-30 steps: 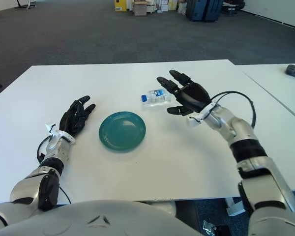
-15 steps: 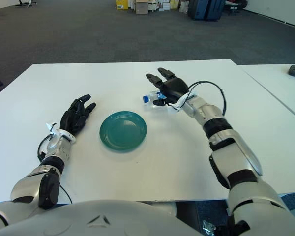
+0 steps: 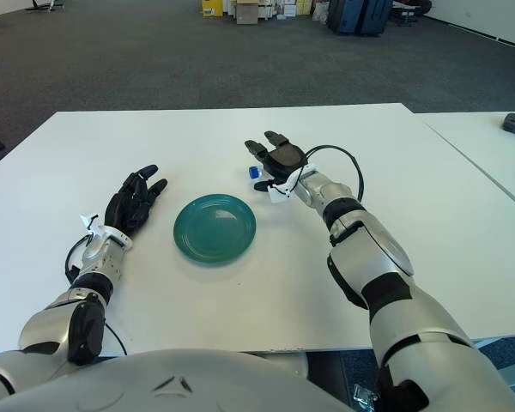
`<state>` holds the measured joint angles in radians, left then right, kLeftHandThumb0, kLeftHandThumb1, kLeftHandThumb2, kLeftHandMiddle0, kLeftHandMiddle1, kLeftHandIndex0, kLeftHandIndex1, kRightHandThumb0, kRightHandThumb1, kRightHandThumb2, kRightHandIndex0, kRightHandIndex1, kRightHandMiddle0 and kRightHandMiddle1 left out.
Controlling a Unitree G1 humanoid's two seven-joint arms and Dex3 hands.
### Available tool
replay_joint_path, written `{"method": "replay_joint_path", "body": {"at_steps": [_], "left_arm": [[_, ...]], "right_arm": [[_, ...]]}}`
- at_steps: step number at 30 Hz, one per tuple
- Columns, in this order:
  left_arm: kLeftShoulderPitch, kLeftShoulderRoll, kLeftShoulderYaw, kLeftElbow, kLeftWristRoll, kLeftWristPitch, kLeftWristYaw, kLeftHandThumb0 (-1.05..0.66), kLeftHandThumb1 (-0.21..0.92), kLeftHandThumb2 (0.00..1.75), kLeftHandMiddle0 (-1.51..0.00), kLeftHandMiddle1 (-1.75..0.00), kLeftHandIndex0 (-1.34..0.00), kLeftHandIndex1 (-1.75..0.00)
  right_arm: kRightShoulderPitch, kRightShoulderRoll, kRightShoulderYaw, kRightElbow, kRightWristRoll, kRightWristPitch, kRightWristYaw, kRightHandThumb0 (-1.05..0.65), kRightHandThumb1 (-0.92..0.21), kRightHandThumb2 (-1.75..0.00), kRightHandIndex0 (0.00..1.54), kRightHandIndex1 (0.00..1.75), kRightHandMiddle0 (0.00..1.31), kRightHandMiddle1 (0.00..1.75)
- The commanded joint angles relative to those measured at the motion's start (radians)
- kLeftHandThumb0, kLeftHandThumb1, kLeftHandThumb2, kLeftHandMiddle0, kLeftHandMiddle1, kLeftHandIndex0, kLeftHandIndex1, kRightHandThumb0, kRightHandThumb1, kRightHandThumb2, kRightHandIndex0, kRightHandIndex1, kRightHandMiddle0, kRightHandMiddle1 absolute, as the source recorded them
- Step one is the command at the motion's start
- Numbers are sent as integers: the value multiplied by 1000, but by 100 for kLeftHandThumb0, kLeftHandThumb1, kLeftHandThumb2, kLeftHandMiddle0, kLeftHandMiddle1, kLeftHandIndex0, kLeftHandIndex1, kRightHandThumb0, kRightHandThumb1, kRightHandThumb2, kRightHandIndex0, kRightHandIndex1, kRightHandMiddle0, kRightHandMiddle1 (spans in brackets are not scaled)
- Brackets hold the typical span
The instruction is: Put the bottle into the plate.
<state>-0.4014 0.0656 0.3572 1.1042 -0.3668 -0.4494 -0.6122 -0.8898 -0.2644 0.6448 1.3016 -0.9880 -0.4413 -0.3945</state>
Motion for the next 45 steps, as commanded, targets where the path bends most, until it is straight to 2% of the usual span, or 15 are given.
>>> {"method": "replay_joint_path", "body": {"at_steps": [1, 10, 16, 26, 32, 45], "left_arm": [[20, -10, -4, 22, 10, 22, 8, -61, 92, 63, -54, -78, -21, -101], [23, -16, -2, 15, 6, 19, 11, -59, 92, 65, -54, -78, -23, -102], [26, -19, 0, 14, 4, 17, 11, -59, 92, 66, -54, -78, -22, -102], [34, -17, 2, 8, 3, 10, 5, -60, 92, 67, -54, -78, -22, -102], [39, -12, 2, 2, 3, 14, 5, -60, 92, 67, -54, -78, -22, -102], [49, -4, 10, -16, -5, 32, 0, -62, 92, 66, -53, -78, -24, -105]], "right_arm": [[-35, 32, 11, 26, 19, 28, 21, -105, -92, -80, 0, 0, 0, 0], [-21, 74, 31, 54, 27, 83, 64, -104, -92, -77, 0, 0, 0, 0], [-10, 80, 35, 68, 38, 104, 85, -104, -92, -76, 0, 0, 2, 1], [-18, 50, 14, 78, 70, 118, 126, -105, -92, -78, 1, 0, 2, 2], [-28, 42, -28, 82, 120, 153, 157, -104, -92, -78, 1, 0, 2, 2], [-42, 27, -52, 81, 156, 204, 135, -103, -92, -75, 1, 0, 4, 5]]}}
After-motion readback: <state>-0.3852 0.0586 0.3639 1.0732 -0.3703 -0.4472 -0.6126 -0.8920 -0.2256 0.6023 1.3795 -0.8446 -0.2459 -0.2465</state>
